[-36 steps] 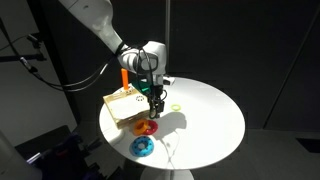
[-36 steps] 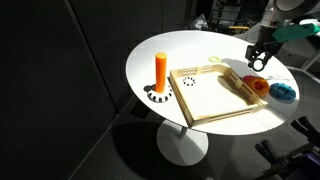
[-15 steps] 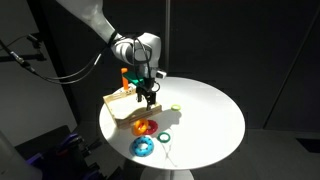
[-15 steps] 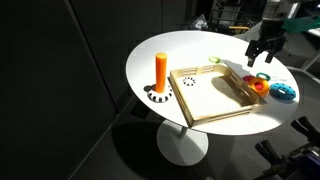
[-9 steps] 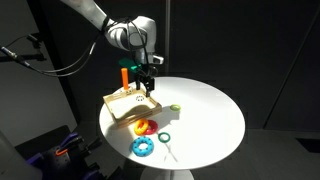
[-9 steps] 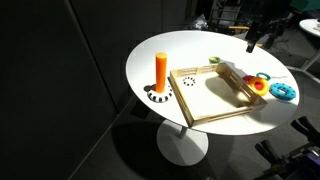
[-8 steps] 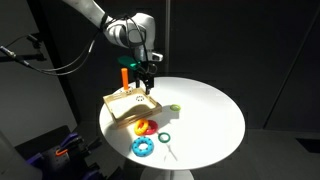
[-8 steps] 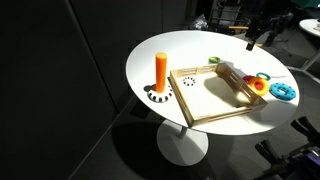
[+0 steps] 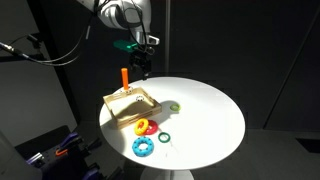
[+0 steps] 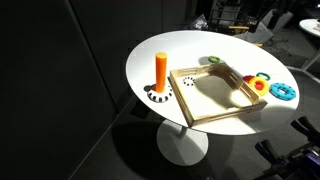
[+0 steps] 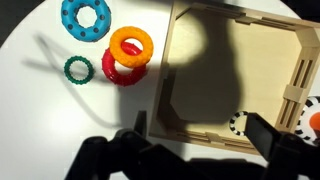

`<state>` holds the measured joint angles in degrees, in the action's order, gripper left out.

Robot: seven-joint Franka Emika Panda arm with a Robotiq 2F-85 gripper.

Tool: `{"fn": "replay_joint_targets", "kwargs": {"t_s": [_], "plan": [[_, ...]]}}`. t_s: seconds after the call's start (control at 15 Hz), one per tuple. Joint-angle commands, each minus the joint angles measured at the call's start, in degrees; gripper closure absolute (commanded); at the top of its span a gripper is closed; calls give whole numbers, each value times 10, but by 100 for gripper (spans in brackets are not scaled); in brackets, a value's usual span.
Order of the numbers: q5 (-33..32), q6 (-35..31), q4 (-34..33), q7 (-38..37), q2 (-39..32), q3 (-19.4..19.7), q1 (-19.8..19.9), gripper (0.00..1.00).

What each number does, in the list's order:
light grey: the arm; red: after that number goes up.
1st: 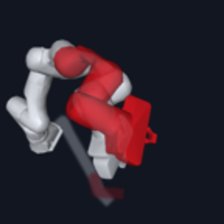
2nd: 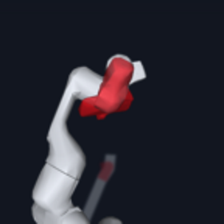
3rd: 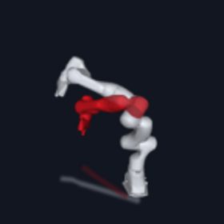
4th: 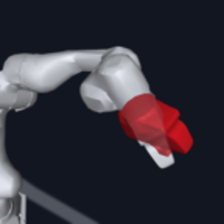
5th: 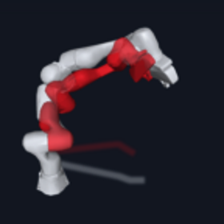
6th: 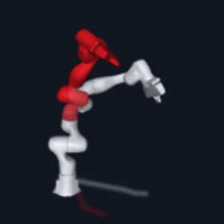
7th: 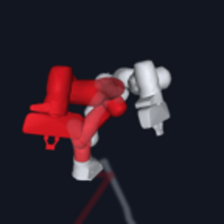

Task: Put the green ring on the table

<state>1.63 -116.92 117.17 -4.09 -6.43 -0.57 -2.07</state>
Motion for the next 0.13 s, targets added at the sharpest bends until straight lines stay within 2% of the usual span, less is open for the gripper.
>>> {"fn": "replay_joint_targets", "kwargs": {"t_s": [0.0, 0.07], "plan": [[0, 1, 0, 0, -1, -2, 2, 0], [0, 0, 1, 0, -2, -2, 2, 0]]}}
